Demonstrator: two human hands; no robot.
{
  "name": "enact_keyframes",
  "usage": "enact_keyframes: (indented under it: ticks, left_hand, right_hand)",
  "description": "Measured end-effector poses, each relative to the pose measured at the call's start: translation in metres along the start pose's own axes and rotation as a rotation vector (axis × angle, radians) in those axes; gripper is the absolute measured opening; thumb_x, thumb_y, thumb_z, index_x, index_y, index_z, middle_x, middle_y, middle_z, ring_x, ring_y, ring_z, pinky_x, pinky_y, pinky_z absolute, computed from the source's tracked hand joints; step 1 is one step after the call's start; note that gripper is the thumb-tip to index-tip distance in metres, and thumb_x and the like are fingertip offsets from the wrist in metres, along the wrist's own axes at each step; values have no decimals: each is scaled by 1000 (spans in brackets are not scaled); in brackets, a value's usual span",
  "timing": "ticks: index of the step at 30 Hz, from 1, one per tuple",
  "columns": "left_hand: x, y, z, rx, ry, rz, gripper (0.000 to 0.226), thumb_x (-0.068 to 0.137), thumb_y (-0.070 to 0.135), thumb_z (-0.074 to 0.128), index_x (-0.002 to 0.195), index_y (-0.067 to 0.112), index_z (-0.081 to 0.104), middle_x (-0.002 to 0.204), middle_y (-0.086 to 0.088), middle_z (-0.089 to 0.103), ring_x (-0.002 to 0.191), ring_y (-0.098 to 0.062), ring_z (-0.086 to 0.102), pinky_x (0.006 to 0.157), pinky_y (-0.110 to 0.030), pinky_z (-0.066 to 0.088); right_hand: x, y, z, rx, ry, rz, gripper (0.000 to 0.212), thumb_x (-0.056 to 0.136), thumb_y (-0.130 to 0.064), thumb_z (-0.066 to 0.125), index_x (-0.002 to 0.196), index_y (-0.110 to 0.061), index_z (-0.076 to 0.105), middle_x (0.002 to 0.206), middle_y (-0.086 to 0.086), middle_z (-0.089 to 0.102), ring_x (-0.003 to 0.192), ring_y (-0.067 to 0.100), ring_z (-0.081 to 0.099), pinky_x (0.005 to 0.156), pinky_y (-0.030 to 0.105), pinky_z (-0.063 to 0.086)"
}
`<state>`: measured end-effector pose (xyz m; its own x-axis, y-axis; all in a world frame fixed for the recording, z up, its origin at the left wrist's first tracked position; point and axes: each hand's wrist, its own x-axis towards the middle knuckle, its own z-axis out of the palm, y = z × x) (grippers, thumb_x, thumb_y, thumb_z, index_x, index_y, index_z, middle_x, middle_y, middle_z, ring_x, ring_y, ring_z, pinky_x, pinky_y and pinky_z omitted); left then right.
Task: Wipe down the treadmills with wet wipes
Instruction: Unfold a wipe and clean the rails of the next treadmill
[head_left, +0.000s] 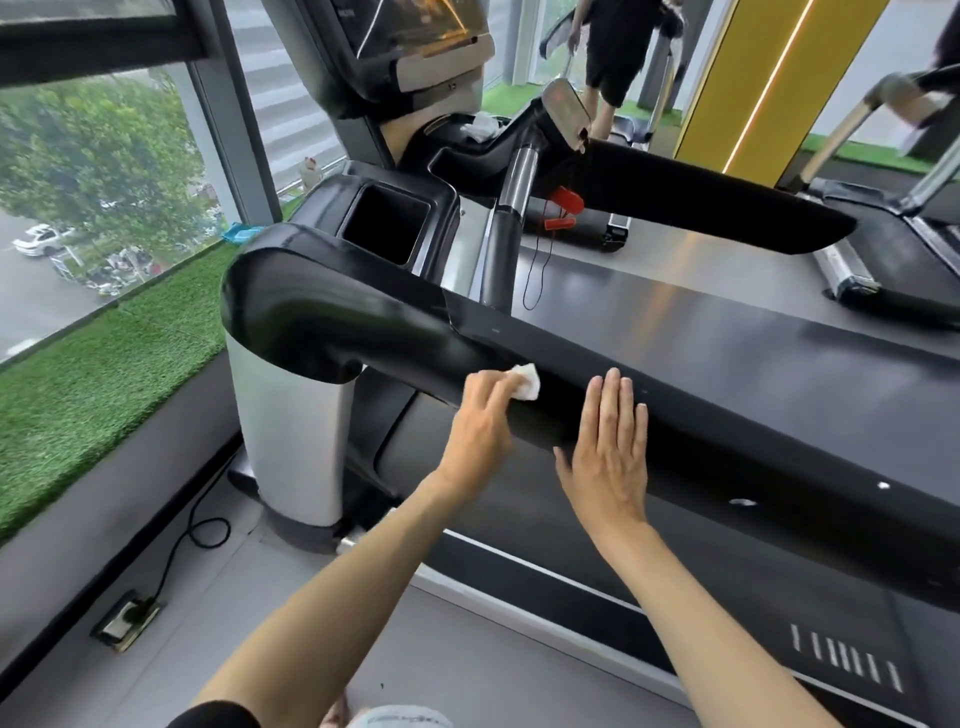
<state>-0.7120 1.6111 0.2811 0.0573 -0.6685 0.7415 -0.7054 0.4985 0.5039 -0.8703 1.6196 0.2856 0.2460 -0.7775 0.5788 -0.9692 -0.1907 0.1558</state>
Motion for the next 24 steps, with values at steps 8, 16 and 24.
enact_keyframes:
  ticks: [8, 16, 24]
  left_hand:
    - [19, 11, 3, -12, 191, -363, 43, 74, -14, 34, 107, 2, 58, 100, -4, 45, 94, -23, 44, 86, -27, 42]
    - [7, -18, -14, 84, -20, 99, 42, 79, -10, 38, 113, 5, 58, 106, -6, 50, 97, -23, 46, 86, -35, 47]
    - [-6, 8, 13, 16, 143, -380, 49, 64, -19, 33, 100, 3, 57, 95, -2, 47, 89, -17, 38, 80, -25, 36]
  right_hand:
    - [-1, -7, 3, -45, -38, 46, 123, 70, -38, 82, 150, 4, -2, 156, 25, 8, 146, 36, 1, 119, 45, -8]
    - [1, -7, 7, -37, -19, 42, 132, 66, -36, 84, 150, 1, -10, 156, 22, 6, 145, 35, 0, 119, 45, -4]
    - [0, -6, 12, -18, 1, 56, 127, 67, -28, 84, 150, 1, -7, 158, 21, 0, 147, 35, -2, 120, 45, -3]
